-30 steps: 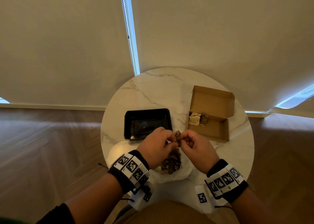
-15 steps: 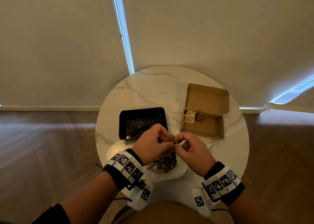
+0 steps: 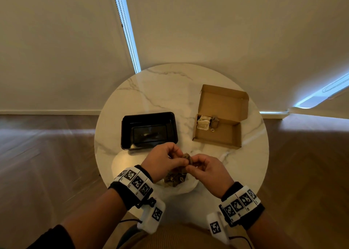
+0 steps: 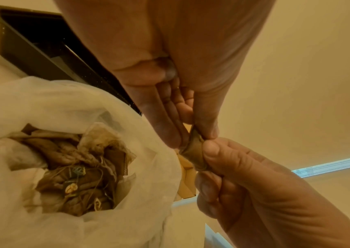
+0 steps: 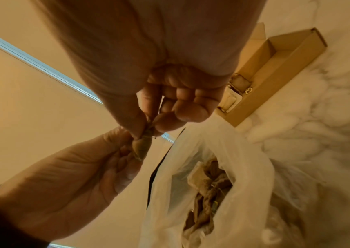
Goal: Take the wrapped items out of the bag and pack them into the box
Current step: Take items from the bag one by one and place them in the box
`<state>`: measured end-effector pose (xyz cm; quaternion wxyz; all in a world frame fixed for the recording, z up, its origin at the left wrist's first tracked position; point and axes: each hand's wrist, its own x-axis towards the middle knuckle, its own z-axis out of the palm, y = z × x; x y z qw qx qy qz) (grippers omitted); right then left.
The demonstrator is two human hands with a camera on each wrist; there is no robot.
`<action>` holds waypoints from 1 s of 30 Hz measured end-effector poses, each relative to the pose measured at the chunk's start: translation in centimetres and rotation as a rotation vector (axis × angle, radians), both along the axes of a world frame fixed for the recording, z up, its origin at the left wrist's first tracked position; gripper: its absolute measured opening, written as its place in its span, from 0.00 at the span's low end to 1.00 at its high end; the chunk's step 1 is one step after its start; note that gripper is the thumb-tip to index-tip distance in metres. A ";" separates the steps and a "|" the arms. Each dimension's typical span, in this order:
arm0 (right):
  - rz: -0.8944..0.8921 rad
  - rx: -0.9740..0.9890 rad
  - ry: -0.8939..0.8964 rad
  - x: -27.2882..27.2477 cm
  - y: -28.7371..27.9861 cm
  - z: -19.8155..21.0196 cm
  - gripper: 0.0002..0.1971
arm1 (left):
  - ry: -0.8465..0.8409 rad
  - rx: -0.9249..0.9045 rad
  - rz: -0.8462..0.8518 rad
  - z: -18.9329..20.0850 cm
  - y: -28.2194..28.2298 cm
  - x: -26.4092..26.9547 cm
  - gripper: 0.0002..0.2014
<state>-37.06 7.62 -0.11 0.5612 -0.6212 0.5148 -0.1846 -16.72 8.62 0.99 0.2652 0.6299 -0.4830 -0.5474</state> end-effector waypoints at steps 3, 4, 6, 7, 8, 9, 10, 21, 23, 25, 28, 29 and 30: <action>0.005 -0.029 0.060 -0.6 -0.1 -0.9 0.02 | 0.014 0.052 0.013 -0.7 0.0 -0.5 0.09; 0.006 -0.036 0.076 -0.8 -0.2 -1.2 0.01 | 0.011 0.073 0.028 -1.2 -0.1 -0.5 0.07; 0.012 -0.057 0.117 -1.4 -0.4 -1.7 0.01 | -0.092 0.105 0.027 -2.2 -0.1 -0.2 0.06; 0.008 -0.056 0.128 -1.8 -0.5 -1.8 0.01 | -0.201 0.114 -0.015 -3.0 0.0 0.1 0.06; -0.001 -0.051 0.135 -2.1 -0.5 -2.0 0.02 | -0.328 0.123 -0.088 -3.8 0.1 0.3 0.06; -0.009 -0.048 0.141 -2.5 -0.5 -2.1 0.04 | -0.440 0.127 -0.162 -4.6 0.4 0.4 0.07; -0.014 -0.046 0.147 -2.9 -0.4 -2.1 0.05 | -0.513 0.126 -0.218 -5.2 0.6 0.3 0.08; -0.009 -0.011 0.185 -5.2 0.0 -2.6 0.05 | -0.804 0.007 -0.389 -8.8 0.8 -4.1 0.16; -0.005 -0.012 0.181 -5.5 0.1 -2.6 0.05 | -0.831 0.009 -0.386 -8.9 0.6 -4.2 0.15; -0.008 -0.023 0.183 -5.7 0.1 -2.5 0.05 | -0.771 0.012 -0.327 -8.4 0.6 -4.0 0.13; -0.020 -0.027 0.192 -5.7 -0.1 -2.4 0.05 | -0.619 0.045 -0.254 -7.2 0.8 -3.5 0.11; -0.024 -0.014 0.182 -5.5 -0.2 -2.4 0.06 | -0.568 0.053 -0.232 -6.6 0.9 -3.4 0.11; -0.027 -0.007 0.173 -5.4 -0.4 -2.3 0.07 | -0.515 0.062 -0.206 -6.0 0.9 -3.2 0.10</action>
